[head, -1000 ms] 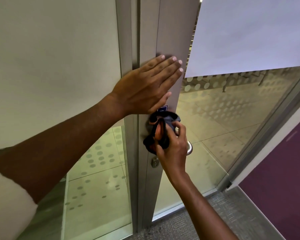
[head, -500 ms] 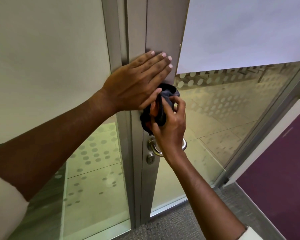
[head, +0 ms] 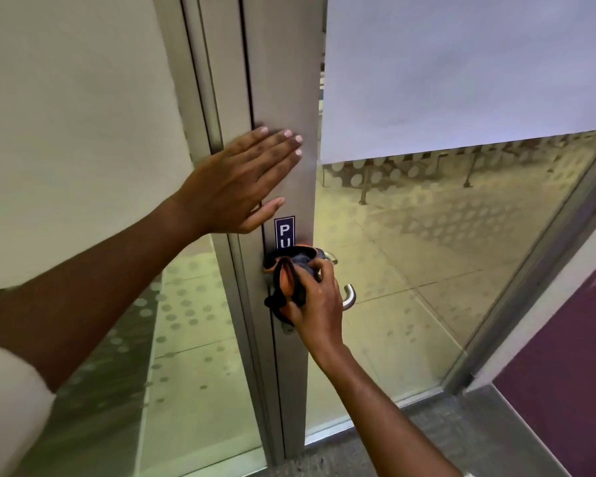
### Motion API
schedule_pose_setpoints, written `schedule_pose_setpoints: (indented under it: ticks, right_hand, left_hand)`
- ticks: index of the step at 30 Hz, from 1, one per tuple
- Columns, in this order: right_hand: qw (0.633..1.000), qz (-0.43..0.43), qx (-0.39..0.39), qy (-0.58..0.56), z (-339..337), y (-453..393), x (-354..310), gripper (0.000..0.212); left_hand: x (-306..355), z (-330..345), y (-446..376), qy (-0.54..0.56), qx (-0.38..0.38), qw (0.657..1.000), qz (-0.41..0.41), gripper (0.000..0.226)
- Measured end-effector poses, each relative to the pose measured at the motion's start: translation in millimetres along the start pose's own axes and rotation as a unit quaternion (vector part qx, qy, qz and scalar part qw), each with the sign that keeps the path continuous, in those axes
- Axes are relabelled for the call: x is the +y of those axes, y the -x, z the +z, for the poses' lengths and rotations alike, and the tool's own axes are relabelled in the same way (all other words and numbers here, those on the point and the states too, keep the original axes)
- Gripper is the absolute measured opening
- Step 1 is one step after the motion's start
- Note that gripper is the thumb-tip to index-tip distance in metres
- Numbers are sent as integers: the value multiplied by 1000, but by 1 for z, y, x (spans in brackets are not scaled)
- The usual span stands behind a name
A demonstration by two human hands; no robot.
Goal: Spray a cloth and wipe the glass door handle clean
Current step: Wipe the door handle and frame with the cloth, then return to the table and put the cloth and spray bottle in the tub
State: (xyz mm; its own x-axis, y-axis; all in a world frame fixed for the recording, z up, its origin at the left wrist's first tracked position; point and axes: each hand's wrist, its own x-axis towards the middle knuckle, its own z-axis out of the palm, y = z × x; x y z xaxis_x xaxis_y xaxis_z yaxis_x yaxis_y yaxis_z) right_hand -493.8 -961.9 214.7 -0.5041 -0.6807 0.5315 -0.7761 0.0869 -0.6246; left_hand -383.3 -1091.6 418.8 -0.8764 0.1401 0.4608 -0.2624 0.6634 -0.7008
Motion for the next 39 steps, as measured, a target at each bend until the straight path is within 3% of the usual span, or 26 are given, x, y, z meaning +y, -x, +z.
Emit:
schedule_pose_setpoints:
  ticks: [3, 7, 9, 12, 16, 21, 27, 32, 39]
  right_hand:
    - [995, 39, -18, -95, -22, -6, 2, 60]
    - [972, 104, 14, -211, -68, -7, 6, 53]
    - [933, 163, 9, -322, -94, -1, 10, 46]
    - [842, 246, 5, -480, -137, 12, 24, 36]
    - [745, 317, 10, -587, -181, 30, 49, 34]
    - [686, 362, -16, -630, -221, 63, 83, 40]
    - [608, 390, -69, -688, -258, 107, 104, 64]
    - [581, 393, -90, -707, -280, 147, 102, 62]
    - [595, 399, -100, -690, -307, 207, 93, 60]
  left_hand:
    - [6, -9, 0, 45, -20, 998, -25, 66]
    - [29, -20, 0, 116, -33, 986, -113, 68]
    - [50, -25, 3, 159, -44, 970, -180, 70]
    - [93, -36, 7, 225, -55, 937, -262, 70]
    - [154, -53, 12, 314, -61, 880, -352, 64]
    - [232, -82, 17, 376, -70, 823, -419, 61]
    - [321, -129, 26, 396, -75, 768, -498, 59]
    - [365, -169, 30, 427, -63, 723, -539, 57]
    - [408, -232, 46, 451, -32, 655, -605, 57]
